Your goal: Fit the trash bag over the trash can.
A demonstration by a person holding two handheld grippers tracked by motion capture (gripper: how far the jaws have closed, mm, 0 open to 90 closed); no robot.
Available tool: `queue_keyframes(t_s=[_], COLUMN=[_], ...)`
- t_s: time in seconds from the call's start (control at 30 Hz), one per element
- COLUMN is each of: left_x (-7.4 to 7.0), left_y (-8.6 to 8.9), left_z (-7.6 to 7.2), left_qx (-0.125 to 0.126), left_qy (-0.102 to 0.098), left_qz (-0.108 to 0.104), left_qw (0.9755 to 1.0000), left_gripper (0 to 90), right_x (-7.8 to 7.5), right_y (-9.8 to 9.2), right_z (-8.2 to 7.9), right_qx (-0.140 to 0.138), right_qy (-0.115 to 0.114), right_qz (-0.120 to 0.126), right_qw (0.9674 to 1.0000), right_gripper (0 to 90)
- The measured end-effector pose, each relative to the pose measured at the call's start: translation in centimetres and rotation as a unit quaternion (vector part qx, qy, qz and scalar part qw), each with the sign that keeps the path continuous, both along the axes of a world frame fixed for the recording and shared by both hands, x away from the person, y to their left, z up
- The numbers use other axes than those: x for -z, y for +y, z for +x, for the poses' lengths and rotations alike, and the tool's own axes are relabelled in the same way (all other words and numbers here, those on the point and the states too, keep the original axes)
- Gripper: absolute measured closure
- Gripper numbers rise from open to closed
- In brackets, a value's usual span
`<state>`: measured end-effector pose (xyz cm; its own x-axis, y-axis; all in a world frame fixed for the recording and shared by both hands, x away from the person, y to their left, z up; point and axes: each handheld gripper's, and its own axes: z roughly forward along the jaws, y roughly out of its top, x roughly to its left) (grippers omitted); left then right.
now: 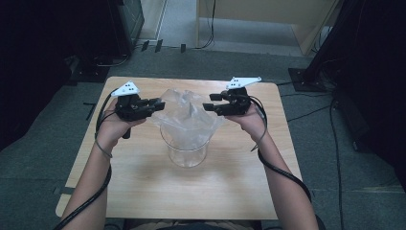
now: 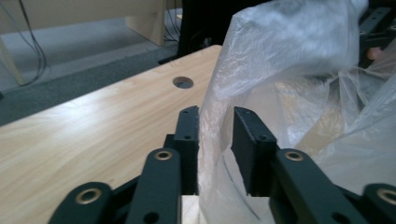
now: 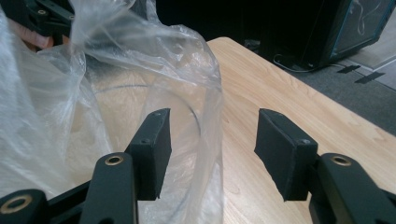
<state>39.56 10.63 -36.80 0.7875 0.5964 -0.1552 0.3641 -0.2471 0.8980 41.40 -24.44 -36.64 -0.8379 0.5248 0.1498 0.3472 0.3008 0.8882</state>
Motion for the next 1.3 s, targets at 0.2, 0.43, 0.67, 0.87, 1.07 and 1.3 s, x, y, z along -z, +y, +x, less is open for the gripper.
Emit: queue_keyframes(t_s=[0.2,0.43,0.67,0.87,1.07,1.3], left_x=[0.2,0.9,2.2,3.4,4.2,5.3], left_y=[-0.6,-0.6,-0.2,-0.3,-0.4,-0.4], left_z=[0.0,0.6,1.6,1.9,2.1,2.0], left_qx=[0.004,-0.003,-0.024,-0.026,-0.026,-0.022], left_qy=[0.007,0.029,0.060,0.075,0.086,0.101], left_qz=[0.006,0.008,0.001,0.000,0.009,0.003], left_qw=[1.0000,0.9995,0.9979,0.9969,0.9959,0.9946], left_gripper=[85.3,88.9,89.4,89.3,89.4,89.4], right_x=[0.4,0.7,1.7,2.9,4.1,5.1], right_y=[0.2,0.4,0.3,0.2,0.4,0.8], right_z=[-0.2,-0.4,-0.2,0.1,0.0,-0.3], right_qx=[0.011,0.020,0.031,0.046,0.045,0.035], right_qy=[0.025,0.031,0.036,0.046,0.054,0.055], right_qz=[0.019,0.002,-0.007,-0.019,-0.041,-0.073], right_qw=[0.9994,0.9993,0.9988,0.9977,0.9967,0.9952], right_gripper=[73.7,89.9,90.0,90.0,90.0,90.0])
